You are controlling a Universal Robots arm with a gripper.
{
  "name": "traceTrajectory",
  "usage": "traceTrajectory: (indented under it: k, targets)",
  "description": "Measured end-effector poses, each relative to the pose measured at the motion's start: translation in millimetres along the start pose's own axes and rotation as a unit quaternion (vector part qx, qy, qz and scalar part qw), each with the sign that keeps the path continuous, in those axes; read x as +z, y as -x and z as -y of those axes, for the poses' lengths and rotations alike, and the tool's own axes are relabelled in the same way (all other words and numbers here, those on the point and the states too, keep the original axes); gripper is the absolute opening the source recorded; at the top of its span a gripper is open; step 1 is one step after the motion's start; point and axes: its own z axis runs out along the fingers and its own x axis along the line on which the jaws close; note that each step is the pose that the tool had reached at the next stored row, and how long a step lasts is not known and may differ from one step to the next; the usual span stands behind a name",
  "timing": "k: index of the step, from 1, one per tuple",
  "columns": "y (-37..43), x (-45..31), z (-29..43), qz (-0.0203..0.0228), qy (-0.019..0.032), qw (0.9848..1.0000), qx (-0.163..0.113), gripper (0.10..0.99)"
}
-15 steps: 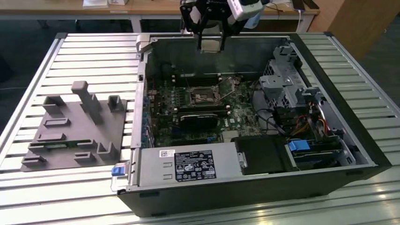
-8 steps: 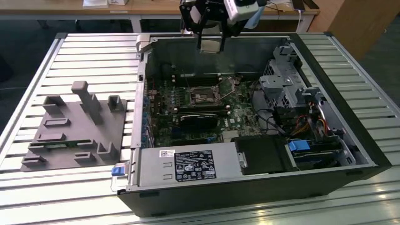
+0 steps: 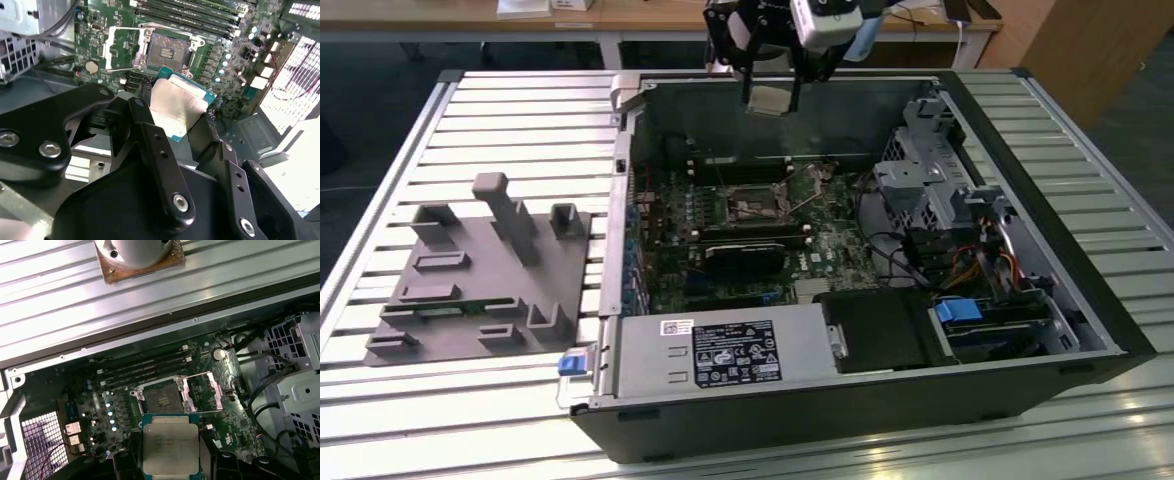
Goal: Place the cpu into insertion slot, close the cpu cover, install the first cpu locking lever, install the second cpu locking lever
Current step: 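Place the cpu into insertion slot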
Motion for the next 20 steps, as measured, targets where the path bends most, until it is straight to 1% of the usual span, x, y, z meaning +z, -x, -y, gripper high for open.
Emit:
traceTrajectory:
  k: [5, 10, 12, 16, 18, 20]
  targets:
    - [0.0, 0.9, 0.1, 0.003, -0.0001, 0.9995, 0.032, 0.541]
    - [0.0, 1.7, 0.1, 0.0062, -0.0021, 0.9981, 0.061, 0.541]
    - [0.0, 1.8, 0.2, 0.0083, -0.0055, 0.9975, 0.069, 0.541]
    - [0.0, 2.4, 0.2, 0.0132, -0.0142, 0.9961, 0.086, 0.541]
    - [0.1, 2.7, 0.2, 0.015, -0.0168, 0.9952, 0.095, 0.541]
    - [0.1, 3.1, 0.3, 0.0163, -0.0182, 0.9941, 0.105, 0.541]
